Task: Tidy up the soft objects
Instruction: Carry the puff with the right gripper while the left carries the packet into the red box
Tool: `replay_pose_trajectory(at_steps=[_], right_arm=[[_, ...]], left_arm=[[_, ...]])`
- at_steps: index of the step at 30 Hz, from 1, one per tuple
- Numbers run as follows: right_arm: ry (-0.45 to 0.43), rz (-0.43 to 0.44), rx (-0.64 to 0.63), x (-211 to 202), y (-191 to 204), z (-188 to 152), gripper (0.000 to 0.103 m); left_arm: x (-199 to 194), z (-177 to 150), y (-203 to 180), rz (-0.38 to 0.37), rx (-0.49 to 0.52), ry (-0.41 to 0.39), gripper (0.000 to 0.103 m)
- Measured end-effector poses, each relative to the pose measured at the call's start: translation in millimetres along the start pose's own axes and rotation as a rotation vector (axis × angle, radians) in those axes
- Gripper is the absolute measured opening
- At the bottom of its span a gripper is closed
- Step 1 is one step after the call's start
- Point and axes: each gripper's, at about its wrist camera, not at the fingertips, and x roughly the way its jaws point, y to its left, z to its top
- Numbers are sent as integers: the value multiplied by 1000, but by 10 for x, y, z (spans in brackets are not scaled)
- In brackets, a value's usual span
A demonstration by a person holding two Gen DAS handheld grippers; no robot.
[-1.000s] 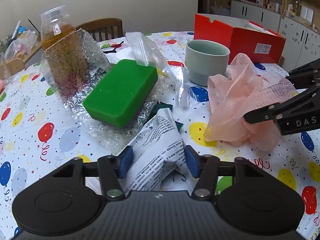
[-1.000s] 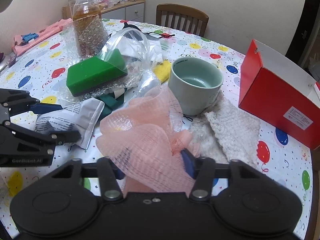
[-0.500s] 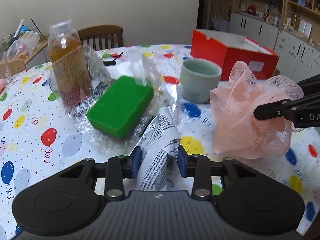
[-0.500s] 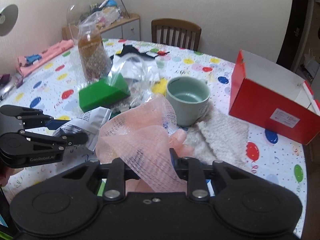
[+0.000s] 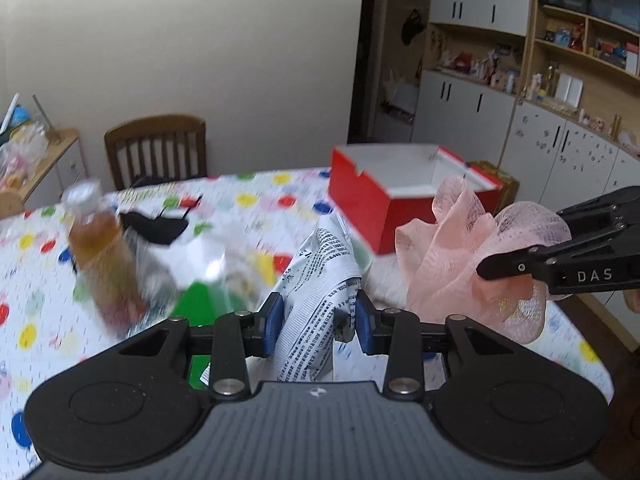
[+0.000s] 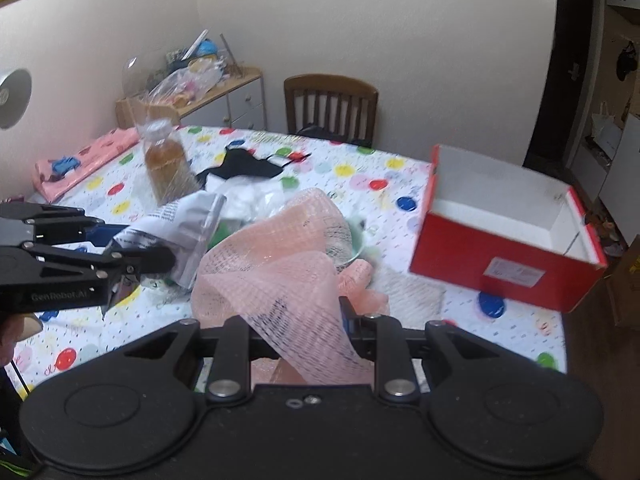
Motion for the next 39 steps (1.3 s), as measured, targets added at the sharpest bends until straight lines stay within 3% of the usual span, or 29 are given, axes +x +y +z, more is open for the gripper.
replay_pose_trajectory(at_steps=[19,28,39], right_arm=[[-89,-130,72,-385,-1337,461,23],[-96,-177,86,-260,-2033,673,26],[-78,-192,146,225,-2693,809,26]], left_arm=[[675,1213,-908,-53,105,-62,36],[1230,1631,-1345,-52,85,-47,37],[2089,1904,-1547,-6,54,-1,37]])
